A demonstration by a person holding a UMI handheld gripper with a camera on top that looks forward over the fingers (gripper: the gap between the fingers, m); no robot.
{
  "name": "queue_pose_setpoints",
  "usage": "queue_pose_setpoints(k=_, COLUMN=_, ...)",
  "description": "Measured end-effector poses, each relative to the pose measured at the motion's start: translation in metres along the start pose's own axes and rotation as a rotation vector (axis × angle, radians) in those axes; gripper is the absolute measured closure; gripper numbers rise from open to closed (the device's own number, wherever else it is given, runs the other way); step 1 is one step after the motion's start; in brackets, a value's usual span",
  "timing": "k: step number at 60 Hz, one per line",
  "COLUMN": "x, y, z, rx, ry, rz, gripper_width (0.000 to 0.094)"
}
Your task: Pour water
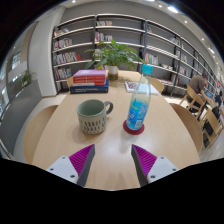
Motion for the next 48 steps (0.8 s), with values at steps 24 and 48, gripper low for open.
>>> queue_pose_setpoints(k=24, x=-0.055, y=0.034, z=-0.112, rx=-0.019, ry=-0.157, rz=0.049, gripper_width=0.0199)
queue_pose_setpoints(k=48, x=-0.064, y=0.021, z=-0.145, rx=0.03, ry=-0.176, rz=0.064, gripper_width=0.0202)
Point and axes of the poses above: the point between the fingertips, and its own axes, seen from behind it with the camera up: y to the left, x down, z forward, the way the camera looks, the point moved 7 cm from there along -z, backward, against the way the camera looks, and after that the axes turned 10 degrees about y, right-handed, at the moved point
